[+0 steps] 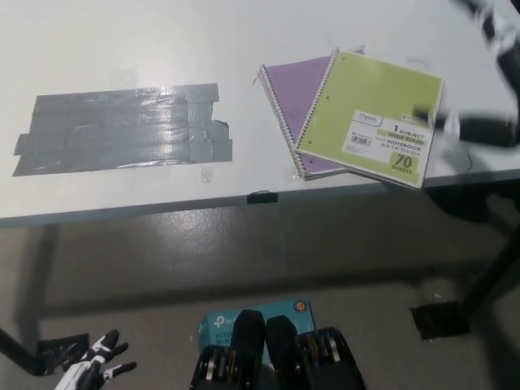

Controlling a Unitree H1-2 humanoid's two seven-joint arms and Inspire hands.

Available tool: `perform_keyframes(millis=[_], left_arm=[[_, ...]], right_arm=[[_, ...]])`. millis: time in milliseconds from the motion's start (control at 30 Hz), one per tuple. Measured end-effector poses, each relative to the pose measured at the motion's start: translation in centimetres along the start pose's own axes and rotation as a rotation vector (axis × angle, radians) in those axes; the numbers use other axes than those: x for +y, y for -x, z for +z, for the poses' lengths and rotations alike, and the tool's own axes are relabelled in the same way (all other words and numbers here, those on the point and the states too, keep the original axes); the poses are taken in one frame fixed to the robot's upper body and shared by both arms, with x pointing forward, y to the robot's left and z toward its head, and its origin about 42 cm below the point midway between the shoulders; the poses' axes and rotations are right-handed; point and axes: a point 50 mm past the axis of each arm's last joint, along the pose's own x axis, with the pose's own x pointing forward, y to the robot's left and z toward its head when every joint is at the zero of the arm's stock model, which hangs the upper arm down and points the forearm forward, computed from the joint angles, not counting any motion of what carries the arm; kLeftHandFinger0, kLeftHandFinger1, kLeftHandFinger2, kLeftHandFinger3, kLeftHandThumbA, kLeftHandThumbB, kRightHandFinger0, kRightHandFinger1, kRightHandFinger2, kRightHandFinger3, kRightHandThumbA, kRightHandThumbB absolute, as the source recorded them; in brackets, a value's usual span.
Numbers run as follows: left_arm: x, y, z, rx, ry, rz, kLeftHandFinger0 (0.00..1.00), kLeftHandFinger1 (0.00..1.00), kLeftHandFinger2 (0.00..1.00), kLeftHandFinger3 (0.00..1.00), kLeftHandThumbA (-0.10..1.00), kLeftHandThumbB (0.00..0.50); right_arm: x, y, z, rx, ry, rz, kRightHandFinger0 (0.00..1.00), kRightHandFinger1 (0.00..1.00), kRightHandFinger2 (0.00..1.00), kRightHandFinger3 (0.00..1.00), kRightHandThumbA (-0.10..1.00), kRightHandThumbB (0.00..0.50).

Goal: The robot uses its right hand to align two notebooks stacked together until they are fully overlapped

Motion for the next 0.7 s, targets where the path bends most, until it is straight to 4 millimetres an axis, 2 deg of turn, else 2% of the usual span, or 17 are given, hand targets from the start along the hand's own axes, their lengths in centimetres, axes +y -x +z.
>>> perform_keyframes(millis=[67,100,167,233,267,367,467,533,667,700], left_arm=[[0.2,0.0,0.0,0.001,0.001,0.004,0.76,0.81,0.95,1.0,0.86,0.16],[0.2,0.0,0.0,0.001,0.001,0.005,0.75,0.8,0.95,1.0,0.89,0.18],[0.2,0.0,0.0,0.001,0.001,0.004,0.76,0.8,0.96,1.0,0.89,0.179],[0.2,0.0,0.0,0.002,-0.004,0.001,0.77,0.81,0.95,1.0,0.88,0.175],[0.2,0.0,0.0,0.004,-0.006,-0.001,0.78,0.82,0.97,1.0,0.88,0.166],[0.1,0.1,0.0,0.007,-0.01,-0.005,0.79,0.84,0.98,1.0,0.89,0.151],[-0.3,0.1,0.0,0.007,-0.013,-0.013,0.81,0.83,0.97,1.0,0.9,0.157],[-0.4,0.1,-0.1,0.008,-0.015,-0.015,0.75,0.8,0.95,1.0,0.87,0.155],[-0.5,-0.1,0.1,0.005,-0.015,-0.014,0.77,0.83,0.99,1.0,0.88,0.164],[-0.6,-0.1,0.1,0.004,-0.015,-0.015,0.76,0.82,0.98,1.0,0.91,0.145]], right_arm=[[-1.0,-2.3,0.5,0.004,0.044,-0.025,1.0,1.0,1.0,1.0,0.93,0.141],[-1.3,-3.4,0.5,0.013,0.062,-0.031,1.0,1.0,1.0,1.0,0.98,0.142],[-1.5,-5.0,0.3,0.038,0.092,-0.03,1.0,1.0,1.0,1.0,1.0,0.147],[-1.1,-6.8,-0.7,0.094,0.123,-0.008,1.0,1.0,1.0,1.0,0.99,0.203],[-0.9,-7.5,-1.4,0.126,0.124,-0.001,1.0,1.0,1.0,1.0,0.98,0.197],[0.3,-9.6,-3.3,0.237,0.087,0.01,1.0,1.0,1.0,1.0,0.96,0.205],[2.2,-10.6,-4.8,0.322,0.033,0.029,1.0,1.0,1.0,1.0,0.92,0.161],[3.6,-11.3,-5.9,0.389,-0.035,0.031,1.0,1.0,1.0,1.0,0.96,0.174],[6.0,-12.7,-6.6,0.474,-0.087,0.038,1.0,1.0,1.0,1.0,1.0,0.178],[6.5,-13.1,-6.6,0.489,-0.097,0.04,1.0,1.0,1.0,1.0,1.0,0.174]])
